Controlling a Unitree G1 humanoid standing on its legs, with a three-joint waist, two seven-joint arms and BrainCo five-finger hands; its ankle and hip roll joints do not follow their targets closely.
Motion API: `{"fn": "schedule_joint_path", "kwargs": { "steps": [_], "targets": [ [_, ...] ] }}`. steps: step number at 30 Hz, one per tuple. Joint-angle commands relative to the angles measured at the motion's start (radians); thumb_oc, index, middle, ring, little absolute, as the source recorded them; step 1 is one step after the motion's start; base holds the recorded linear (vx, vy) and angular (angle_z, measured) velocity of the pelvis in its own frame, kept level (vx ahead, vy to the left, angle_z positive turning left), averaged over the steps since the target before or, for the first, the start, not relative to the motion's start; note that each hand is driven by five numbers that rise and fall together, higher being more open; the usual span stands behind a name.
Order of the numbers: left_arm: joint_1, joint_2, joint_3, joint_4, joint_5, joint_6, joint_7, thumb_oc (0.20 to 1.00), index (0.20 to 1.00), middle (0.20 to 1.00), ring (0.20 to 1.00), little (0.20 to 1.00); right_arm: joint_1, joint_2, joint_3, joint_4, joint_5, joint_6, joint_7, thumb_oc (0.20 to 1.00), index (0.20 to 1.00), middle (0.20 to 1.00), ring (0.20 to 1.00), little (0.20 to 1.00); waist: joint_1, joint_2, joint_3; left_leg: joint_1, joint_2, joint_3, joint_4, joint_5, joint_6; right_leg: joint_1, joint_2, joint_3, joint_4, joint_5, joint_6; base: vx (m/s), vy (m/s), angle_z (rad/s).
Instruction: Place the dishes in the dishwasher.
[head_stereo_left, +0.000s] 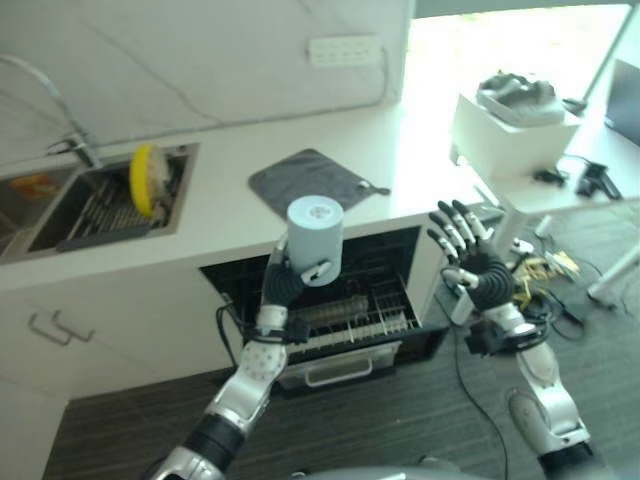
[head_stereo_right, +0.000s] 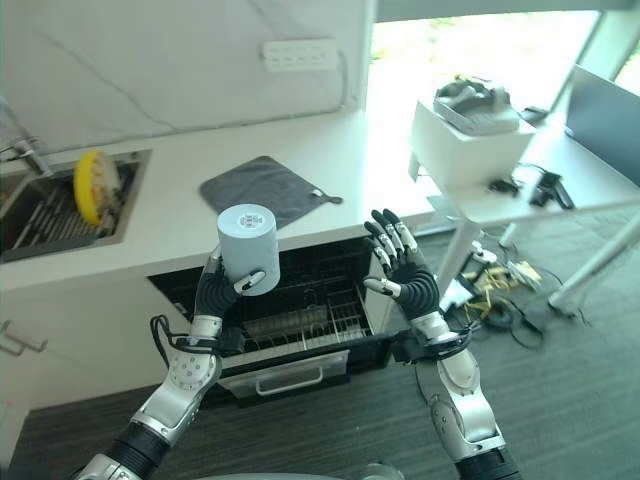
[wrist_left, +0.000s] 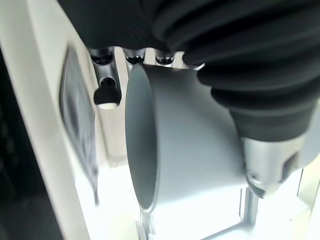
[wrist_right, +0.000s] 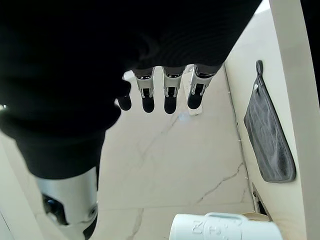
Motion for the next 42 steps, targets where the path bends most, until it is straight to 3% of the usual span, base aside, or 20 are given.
{"fn": "schedule_joint_path", "kwargs": {
  "steps": [1, 14, 19, 26, 42],
  "targets": [
    [-0.092, 0.044, 0.036, -0.055, 0.129, -0.083, 0.128, 0.2, 0.2, 0.2, 0.2, 0.2, -0.088, -0.001, -0.005, -0.014, -0.037, -0.031, -0.061, 1.0, 1.0, 1.0, 1.0, 1.0, -0.011, -0.041, 0.04, 0.022, -0.009, -0.013, 0.097, -0.156, 0.025, 0.046, -0.022, -0.075, -0.041, -0.024, 0.01, 0.08, -0.035, 0.3],
    [-0.077, 0.04, 0.013, -0.075, 0.401, -0.096, 0.412, 0.2, 0.2, 0.2, 0.2, 0.2, -0.213, -0.025, 0.102, -0.017, -0.115, 0.049, -0.122, 1.0, 1.0, 1.0, 1.0, 1.0, 0.068, -0.051, 0.042, 0.01, -0.022, -0.093, 0.075, -0.146, 0.013, 0.08, -0.009, -0.088, -0.061, -0.031, -0.002, 0.03, -0.019, 0.15],
    [-0.137, 0.056, -0.01, -0.046, 0.414, -0.047, 0.48, 0.2, 0.2, 0.2, 0.2, 0.2, -0.276, -0.03, 0.143, -0.015, -0.109, 0.102, -0.105, 1.0, 1.0, 1.0, 1.0, 1.0, 0.073, -0.052, 0.037, 0.019, -0.02, -0.095, 0.061, -0.142, 0.01, 0.094, -0.006, -0.095, -0.072, -0.032, -0.004, 0.01, -0.003, 0.05],
    [-0.134, 0.046, -0.021, -0.042, 0.467, -0.018, 0.536, 0.2, 0.2, 0.2, 0.2, 0.2, -0.329, -0.021, 0.188, -0.006, -0.108, 0.141, -0.101, 1.0, 1.0, 1.0, 1.0, 1.0, 0.098, -0.057, 0.04, 0.023, -0.017, -0.1, 0.049, -0.133, 0.002, 0.111, -0.005, -0.116, -0.086, -0.025, -0.005, 0.0, -0.028, 0.07],
    [-0.152, 0.047, -0.076, -0.062, 0.474, 0.067, 0.503, 0.2, 0.2, 0.2, 0.2, 0.2, -0.392, 0.011, 0.258, -0.031, -0.123, 0.203, -0.088, 1.0, 1.0, 1.0, 1.0, 1.0, 0.117, -0.054, 0.049, 0.023, -0.022, -0.1, 0.058, -0.136, 0.005, 0.123, -0.008, -0.126, -0.082, -0.029, -0.009, 0.0, -0.008, 0.04]
  ]
}}
